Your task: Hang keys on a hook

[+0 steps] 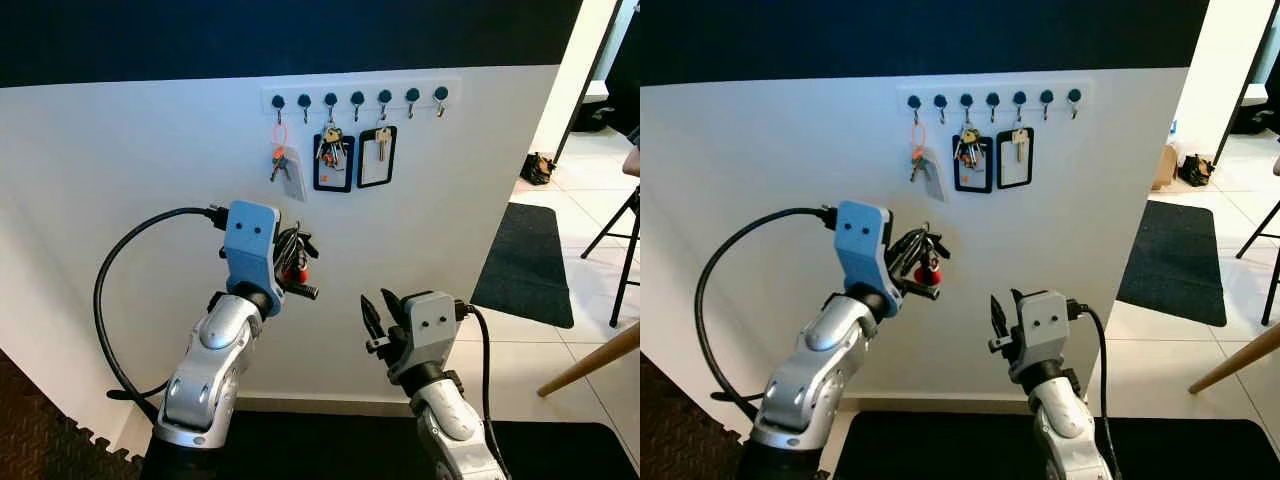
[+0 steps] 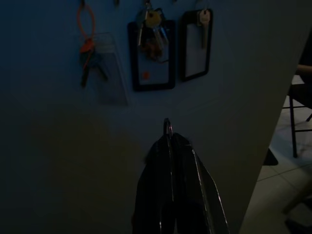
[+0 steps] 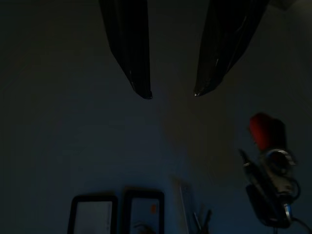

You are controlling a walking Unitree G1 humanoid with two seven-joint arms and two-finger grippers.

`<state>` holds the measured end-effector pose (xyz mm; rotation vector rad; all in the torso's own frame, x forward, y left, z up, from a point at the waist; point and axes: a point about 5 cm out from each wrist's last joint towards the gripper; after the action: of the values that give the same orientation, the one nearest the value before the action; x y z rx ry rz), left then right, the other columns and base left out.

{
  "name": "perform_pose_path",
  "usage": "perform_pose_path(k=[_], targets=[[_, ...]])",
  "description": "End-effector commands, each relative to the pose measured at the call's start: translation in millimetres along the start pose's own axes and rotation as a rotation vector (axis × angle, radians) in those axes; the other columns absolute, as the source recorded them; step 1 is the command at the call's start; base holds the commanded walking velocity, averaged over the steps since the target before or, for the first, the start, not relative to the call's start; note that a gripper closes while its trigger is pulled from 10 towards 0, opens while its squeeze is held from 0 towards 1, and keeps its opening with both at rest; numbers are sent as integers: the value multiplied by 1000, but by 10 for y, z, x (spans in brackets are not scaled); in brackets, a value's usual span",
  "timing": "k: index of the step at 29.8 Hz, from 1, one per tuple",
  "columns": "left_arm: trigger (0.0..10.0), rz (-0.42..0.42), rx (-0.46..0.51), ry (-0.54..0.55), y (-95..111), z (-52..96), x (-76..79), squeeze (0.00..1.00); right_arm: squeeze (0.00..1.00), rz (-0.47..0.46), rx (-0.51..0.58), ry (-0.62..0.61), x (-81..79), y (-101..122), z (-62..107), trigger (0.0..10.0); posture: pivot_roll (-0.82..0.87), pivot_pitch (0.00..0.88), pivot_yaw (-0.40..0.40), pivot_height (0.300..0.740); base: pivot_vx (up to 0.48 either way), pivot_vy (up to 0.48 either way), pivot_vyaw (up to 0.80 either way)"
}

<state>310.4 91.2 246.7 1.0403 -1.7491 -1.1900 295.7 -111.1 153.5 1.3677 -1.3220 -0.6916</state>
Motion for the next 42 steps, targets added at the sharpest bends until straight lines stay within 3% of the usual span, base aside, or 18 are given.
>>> perform_pose_path(k=[1,8,24,42], targets=[[10000,-7,-14,21,-27,23,-28,0,0,-10,3,9,-31,2,12,10000,38,116,92,740,0,0,0],[10000,-18,-20,38,-40,26,-50,0,0,-11,4,13,-37,3,6,10000,38,117,91,740,0,0,0],[10000,-30,-40,53,-75,22,-70,0,0,-12,-1,13,-42,-3,26,10000,35,119,96,740,0,-369,0],[10000,-20,-57,68,-102,26,-79,0,0,-13,-3,18,-48,-8,23,10000,34,120,95,740,0,0,0]])
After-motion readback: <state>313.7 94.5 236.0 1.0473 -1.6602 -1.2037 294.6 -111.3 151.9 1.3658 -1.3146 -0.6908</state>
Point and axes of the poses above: a point about 5 cm out from each wrist's last joint towards the gripper, its own z axis pointing back from the gripper into the wrist, its own y axis along the axis of the wrist's last joint, x = y × z, and after that the axes turned 11 degrees about z, right-handed
